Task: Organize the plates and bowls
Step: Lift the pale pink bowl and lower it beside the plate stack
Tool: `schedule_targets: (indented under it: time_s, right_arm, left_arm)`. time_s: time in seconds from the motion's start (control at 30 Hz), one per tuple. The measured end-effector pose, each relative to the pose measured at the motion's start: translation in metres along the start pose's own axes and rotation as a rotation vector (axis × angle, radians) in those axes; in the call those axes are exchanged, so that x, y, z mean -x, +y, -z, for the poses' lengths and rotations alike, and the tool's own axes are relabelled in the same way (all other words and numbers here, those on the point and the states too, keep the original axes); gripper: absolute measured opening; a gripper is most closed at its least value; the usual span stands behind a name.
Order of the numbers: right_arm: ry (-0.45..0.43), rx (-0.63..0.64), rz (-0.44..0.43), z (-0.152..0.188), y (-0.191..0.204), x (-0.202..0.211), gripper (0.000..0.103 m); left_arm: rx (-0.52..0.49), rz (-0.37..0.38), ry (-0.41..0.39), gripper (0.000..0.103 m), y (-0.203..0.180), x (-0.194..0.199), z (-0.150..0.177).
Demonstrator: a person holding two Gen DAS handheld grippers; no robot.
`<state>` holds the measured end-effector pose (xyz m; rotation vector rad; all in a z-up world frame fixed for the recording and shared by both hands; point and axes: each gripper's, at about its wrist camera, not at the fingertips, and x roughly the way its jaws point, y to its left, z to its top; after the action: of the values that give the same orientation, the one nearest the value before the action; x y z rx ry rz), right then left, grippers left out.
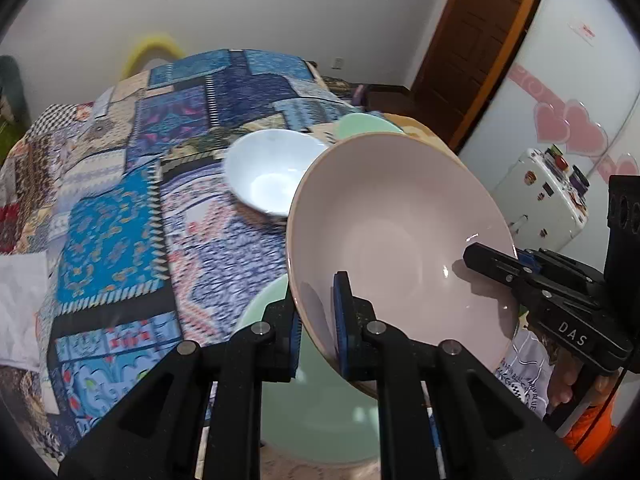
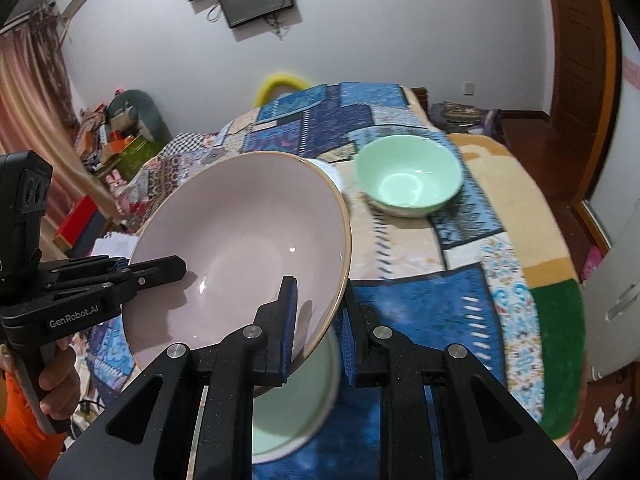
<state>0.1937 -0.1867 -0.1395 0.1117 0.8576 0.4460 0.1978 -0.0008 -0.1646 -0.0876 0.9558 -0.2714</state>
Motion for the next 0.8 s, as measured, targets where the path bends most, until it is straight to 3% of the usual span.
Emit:
schedule_targets:
  time_s: [0.8]
  right_arm:
    - [0.122,0.167,-0.189,0.018,0.125,-0.058,0.018]
  left_arm:
    - [0.203,-0.167,0.002,0.014,0.127,0.064,0.075]
